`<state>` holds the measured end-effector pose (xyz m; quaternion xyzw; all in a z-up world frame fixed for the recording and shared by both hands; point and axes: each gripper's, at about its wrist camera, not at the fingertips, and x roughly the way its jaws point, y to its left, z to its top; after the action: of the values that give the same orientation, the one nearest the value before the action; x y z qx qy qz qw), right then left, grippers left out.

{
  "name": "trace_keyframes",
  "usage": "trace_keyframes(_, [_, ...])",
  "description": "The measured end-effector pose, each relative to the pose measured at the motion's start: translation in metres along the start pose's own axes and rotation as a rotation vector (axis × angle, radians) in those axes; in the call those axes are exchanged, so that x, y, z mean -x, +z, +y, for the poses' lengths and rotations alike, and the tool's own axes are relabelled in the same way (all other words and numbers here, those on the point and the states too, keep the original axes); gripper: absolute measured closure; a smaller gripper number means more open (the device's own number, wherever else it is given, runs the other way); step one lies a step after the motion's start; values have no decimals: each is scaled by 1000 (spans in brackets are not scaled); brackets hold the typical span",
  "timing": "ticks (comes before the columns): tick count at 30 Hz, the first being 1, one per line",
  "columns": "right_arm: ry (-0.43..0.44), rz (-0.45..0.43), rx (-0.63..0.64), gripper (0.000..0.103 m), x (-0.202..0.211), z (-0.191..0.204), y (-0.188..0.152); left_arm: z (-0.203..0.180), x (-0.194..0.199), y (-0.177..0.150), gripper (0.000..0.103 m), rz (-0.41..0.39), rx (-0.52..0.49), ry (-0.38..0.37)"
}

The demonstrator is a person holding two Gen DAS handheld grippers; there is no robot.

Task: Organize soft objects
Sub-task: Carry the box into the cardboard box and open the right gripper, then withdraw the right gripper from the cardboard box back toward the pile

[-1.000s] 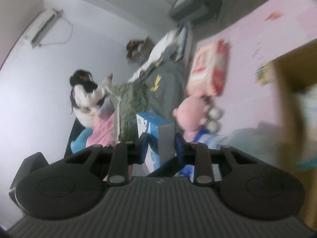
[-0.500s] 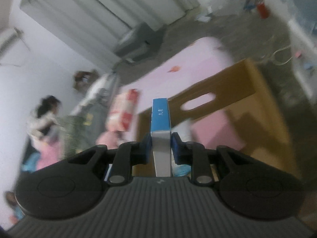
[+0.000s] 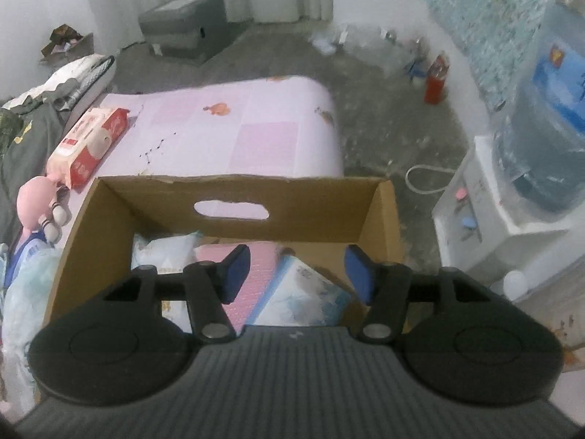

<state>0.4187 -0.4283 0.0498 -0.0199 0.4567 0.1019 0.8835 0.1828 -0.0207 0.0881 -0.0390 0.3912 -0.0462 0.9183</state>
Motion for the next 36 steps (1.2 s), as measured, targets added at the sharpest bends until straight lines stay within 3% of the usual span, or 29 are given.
trace_keyframes(4, [49, 3, -86, 46, 11, -1, -14, 12, 7, -15, 21, -6, 50, 4])
trace_keyframes(6, [127, 23, -144, 46, 15, 0, -26, 16, 9, -23, 21, -10, 60, 10])
trace_keyframes(11, [322, 190, -269, 46, -1, 11, -69, 22, 12, -38, 21, -8, 90, 3])
trace_keyframes(16, [218, 313, -257, 46, -44, 20, -93, 28, 15, -50, 21, 2, 112, -2])
trace_keyframes(18, [134, 288, -263, 46, -52, 14, -90, 31, 17, -54, 21, 4, 117, 1])
trace_keyframes(24, [-3, 186, -241, 46, -47, 8, -71, 39, 19, -68, 20, 12, 132, 13])
trace_keyframes(29, [-33, 167, -249, 42, -40, 11, -73, 45, 26, -75, 20, -2, 139, 27])
trace_keyframes(31, [-32, 142, -255, 37, -28, 13, -74, 48, 31, -78, 16, -18, 136, 43])
trace_keyframes(36, [85, 33, -304, 27, 21, 22, -79, 55, 47, -84, 12, -57, 134, 84])
